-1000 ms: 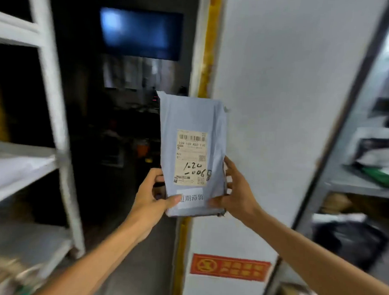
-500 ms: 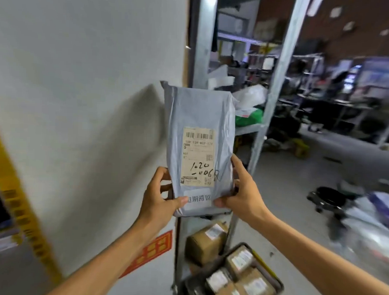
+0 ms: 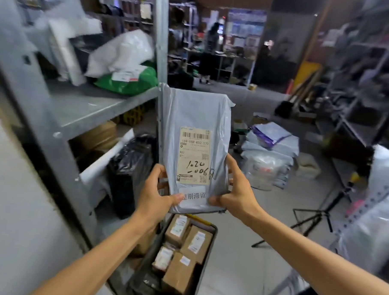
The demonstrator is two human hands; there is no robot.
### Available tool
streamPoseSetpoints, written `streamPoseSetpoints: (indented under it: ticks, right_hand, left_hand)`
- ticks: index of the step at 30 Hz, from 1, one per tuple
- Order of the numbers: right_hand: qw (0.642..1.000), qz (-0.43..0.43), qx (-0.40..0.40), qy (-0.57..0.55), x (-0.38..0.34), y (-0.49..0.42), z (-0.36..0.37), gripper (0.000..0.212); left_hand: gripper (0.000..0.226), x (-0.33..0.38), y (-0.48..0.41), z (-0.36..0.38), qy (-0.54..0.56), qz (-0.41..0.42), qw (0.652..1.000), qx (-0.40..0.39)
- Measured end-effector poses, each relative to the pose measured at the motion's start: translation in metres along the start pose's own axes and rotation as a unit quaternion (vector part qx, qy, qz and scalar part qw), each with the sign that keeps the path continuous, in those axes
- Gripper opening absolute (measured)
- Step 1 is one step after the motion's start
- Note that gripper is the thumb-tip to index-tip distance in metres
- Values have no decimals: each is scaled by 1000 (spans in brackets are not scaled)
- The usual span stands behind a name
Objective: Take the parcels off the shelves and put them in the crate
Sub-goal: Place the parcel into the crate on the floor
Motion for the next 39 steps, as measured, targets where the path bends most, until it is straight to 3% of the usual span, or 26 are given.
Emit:
streamPoseSetpoints:
  ticks: [10, 21, 32, 39]
  right_hand:
    - [986, 127, 106, 4, 91, -33, -1, 113]
    - [973, 216, 81, -16, 233, -105, -1, 106]
    - [933, 351, 64, -40, 465, -90, 97, 118]
    - [902, 422, 56, -68, 597, -69, 162, 107]
  left_hand:
    - [49, -82, -82, 52, 13, -61, 987, -151]
    - [51, -201, -159, 121, 20, -187, 964, -186]
    - [55, -426, -140, 178, 14, -338, 914, -224]
    - [55, -582, -108, 208, 11, -411, 877, -249]
Point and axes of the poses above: each hand's wrist, its own y-axis away from the middle knuckle, its own z-axis out of the palm, x = y × z, the point moved 3 cm from there along -y, towards the middle knuckle, and after that the axes turned 3 degrees about -x, right-handed, at the moved point
